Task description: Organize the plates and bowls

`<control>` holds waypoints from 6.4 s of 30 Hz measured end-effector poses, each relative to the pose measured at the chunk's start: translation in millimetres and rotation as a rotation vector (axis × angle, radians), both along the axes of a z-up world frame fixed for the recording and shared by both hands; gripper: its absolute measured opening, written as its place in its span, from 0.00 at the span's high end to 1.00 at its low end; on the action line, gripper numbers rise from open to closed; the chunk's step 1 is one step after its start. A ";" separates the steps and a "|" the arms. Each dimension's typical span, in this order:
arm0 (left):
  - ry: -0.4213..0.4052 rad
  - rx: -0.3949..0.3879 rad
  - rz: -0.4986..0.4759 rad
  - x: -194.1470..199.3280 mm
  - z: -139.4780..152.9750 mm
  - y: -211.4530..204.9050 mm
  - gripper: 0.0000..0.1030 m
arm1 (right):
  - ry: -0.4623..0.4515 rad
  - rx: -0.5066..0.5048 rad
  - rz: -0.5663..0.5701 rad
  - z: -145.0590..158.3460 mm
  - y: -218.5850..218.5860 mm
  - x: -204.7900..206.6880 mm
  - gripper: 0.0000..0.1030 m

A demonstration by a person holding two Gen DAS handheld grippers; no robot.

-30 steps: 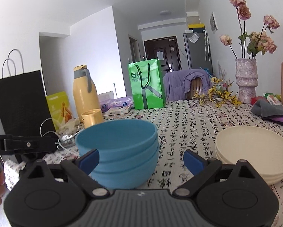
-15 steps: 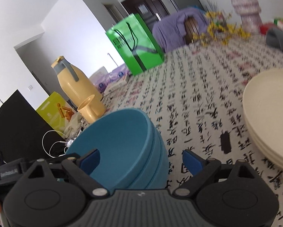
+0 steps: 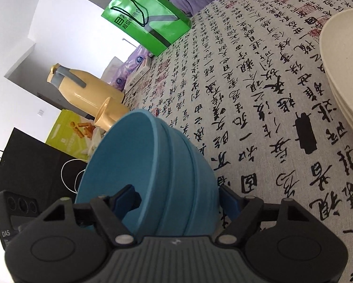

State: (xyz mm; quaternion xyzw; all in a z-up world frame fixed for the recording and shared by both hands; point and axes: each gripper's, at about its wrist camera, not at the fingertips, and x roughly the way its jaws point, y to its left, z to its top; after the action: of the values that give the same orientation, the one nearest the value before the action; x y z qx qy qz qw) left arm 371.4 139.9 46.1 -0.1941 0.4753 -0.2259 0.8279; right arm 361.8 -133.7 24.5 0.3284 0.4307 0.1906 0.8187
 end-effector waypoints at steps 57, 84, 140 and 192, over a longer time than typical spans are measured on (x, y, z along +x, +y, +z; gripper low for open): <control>-0.009 0.015 0.012 14.2 56.8 -223.4 0.66 | -0.063 -0.202 -0.049 82.0 -207.5 4.6 0.62; -0.003 0.056 -0.052 33.8 37.3 -277.0 0.58 | 0.030 -0.214 -0.139 43.1 -279.0 29.8 0.63; -0.819 0.361 0.263 -215.7 51.2 -153.8 0.00 | -0.831 -0.724 -0.266 75.5 -83.2 -205.2 0.07; -0.813 0.380 0.340 -364.6 -3.8 -119.0 0.00 | -0.799 -0.689 -0.230 3.0 -52.1 -345.5 0.00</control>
State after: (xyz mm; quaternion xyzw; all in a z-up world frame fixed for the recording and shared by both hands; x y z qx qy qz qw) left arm 6.8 20.9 42.3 -0.0103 0.1072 -0.0542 0.9927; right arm 16.3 -185.8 27.5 -0.0122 0.0845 0.0576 0.9947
